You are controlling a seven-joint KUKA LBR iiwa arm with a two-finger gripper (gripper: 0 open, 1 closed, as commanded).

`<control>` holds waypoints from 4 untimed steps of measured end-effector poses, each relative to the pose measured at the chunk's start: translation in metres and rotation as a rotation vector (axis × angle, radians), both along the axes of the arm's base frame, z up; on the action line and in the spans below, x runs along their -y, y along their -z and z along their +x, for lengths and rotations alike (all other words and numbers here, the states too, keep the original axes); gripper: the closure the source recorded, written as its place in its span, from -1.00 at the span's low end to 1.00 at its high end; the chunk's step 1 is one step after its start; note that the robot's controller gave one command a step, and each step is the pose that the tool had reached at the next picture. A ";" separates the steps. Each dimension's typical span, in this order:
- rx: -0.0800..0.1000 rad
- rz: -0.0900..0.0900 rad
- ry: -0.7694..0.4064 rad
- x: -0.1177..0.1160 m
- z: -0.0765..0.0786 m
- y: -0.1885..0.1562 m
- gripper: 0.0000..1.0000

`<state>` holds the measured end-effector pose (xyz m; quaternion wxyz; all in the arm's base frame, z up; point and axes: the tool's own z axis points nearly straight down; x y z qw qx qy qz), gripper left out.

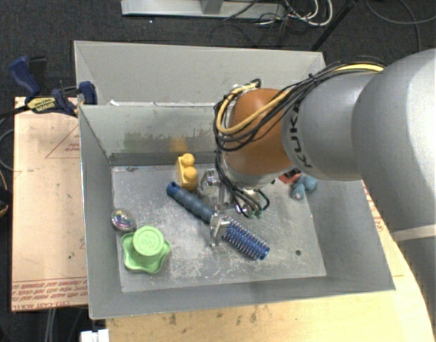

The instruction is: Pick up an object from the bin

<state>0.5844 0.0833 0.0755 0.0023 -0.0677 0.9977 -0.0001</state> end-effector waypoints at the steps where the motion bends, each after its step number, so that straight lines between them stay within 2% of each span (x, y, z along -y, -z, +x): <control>1: 0.002 0.001 0.055 -0.004 0.001 0.000 -1.00; 2: 0.003 0.002 0.027 -0.003 0.002 0.000 -1.00; 4: 0.006 0.000 0.029 -0.018 0.003 -0.001 -1.00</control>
Offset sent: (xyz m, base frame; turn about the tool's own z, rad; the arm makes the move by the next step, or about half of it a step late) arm -0.0029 0.0047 -0.0055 0.0553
